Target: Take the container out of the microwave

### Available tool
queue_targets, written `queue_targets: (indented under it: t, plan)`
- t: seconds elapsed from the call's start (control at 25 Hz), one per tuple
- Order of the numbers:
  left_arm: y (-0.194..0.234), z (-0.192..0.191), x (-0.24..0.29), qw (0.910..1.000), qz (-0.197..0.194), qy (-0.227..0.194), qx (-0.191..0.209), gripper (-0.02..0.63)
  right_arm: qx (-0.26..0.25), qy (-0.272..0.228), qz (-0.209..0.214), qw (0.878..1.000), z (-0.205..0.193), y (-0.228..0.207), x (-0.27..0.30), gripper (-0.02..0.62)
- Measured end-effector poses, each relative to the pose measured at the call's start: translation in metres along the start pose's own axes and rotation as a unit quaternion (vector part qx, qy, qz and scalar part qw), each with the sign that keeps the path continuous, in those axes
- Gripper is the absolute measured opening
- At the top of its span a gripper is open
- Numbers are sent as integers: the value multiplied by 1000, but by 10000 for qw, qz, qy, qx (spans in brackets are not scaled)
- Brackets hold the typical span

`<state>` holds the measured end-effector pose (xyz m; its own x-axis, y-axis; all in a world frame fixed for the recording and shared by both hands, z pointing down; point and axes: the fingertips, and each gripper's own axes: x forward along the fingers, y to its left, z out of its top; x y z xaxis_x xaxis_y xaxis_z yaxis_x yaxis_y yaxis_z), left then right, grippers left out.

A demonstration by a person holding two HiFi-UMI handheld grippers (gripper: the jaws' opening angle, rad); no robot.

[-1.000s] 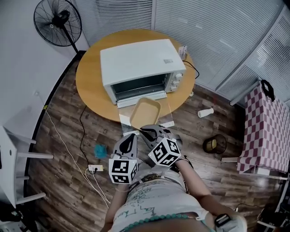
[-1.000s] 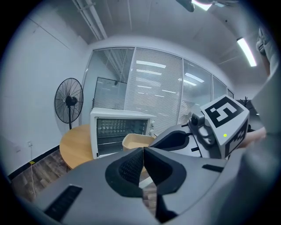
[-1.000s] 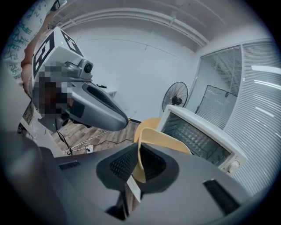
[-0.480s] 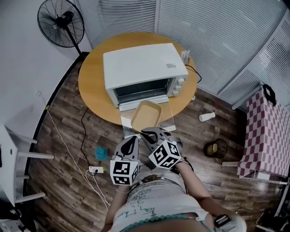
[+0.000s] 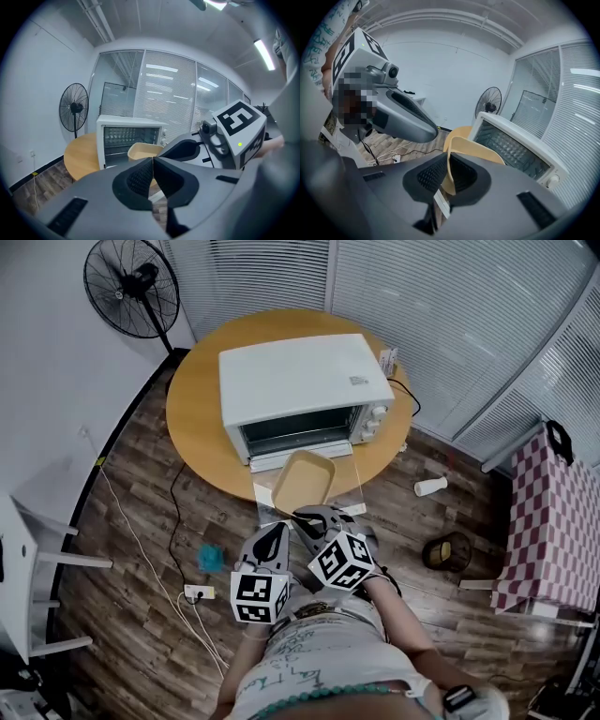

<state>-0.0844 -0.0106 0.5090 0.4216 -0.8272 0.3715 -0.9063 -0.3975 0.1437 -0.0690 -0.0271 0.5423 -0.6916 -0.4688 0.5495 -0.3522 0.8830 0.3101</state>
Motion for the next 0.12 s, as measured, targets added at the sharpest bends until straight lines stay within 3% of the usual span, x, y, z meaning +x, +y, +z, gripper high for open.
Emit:
queue_targets:
  t: [0.12]
  plan:
    - [1, 0, -1, 10000, 1, 0, 0, 15, 19, -2, 10, 10000, 1, 0, 1, 12]
